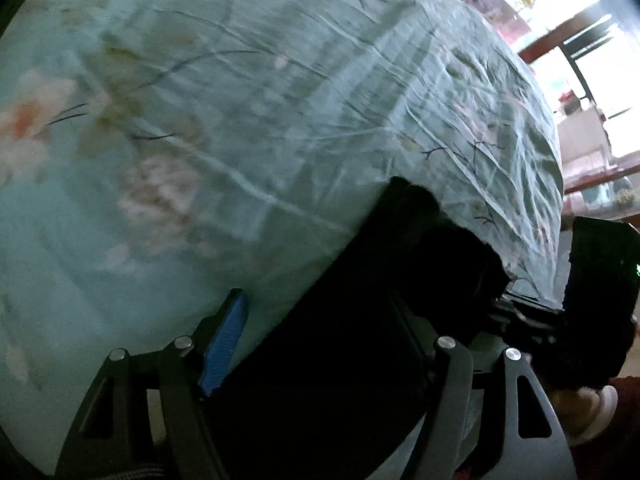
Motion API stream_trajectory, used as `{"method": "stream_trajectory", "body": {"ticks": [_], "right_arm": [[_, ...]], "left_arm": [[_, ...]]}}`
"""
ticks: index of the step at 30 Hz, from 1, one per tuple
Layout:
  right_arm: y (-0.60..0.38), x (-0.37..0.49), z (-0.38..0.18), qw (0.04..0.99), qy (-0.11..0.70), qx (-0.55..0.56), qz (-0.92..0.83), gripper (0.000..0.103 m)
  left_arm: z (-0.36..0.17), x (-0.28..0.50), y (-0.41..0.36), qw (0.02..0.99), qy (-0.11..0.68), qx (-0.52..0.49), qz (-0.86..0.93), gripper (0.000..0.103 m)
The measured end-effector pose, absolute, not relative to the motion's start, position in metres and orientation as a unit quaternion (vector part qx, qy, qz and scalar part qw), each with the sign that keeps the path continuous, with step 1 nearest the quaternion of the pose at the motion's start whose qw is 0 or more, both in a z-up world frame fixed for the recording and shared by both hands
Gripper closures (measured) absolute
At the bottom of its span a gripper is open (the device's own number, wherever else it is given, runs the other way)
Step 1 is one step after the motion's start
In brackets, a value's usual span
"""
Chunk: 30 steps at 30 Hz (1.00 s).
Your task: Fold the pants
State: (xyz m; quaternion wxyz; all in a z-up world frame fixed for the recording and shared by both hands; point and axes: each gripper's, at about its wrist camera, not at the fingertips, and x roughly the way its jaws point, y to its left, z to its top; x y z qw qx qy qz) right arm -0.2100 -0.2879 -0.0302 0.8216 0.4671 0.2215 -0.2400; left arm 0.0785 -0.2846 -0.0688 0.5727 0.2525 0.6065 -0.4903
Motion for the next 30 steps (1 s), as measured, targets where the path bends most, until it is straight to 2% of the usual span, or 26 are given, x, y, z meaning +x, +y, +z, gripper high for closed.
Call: {"method": "stream_trajectory", "body": {"ticks": [3,5,6,7,11,17,30], "right_arm": [[-0.288,-0.211,-0.025,0.829,0.22,0.457,-0.237,0.091],[-0.291,-0.212,-0.026,0.827,0.217,0.464,-0.233,0.091],[-0.292,-0.213,-0.027,0.827,0.217,0.464,-0.231,0.092],[-0.292,-0.215,-0.027,0.828,0.218,0.463,-0.23,0.092],[-0.29,-0.217,-0.026,0.833,0.22,0.459,-0.216,0.091],[-0.284,-0.216,-0.006,0.852,0.22,0.438,-0.185,0.092],[-0.246,-0.177,0.042,0.88,0.201,0.425,-0.067,0.092]], "left_arm": [[-0.074,0.074,-0.303,0.561,0.606,0.261,-0.5,0.036],[-0.072,0.071,-0.311,0.554,0.603,0.262,-0.511,0.05],[-0.068,0.068,-0.316,0.544,0.603,0.258,-0.524,0.072],[-0.066,0.064,-0.319,0.536,0.604,0.254,-0.533,0.09],[-0.058,0.053,-0.321,0.552,0.576,0.275,-0.537,0.093],[-0.028,0.056,-0.308,0.576,0.561,0.239,-0.544,0.094],[0.039,0.079,-0.228,0.624,0.533,0.166,-0.546,0.094]]}}
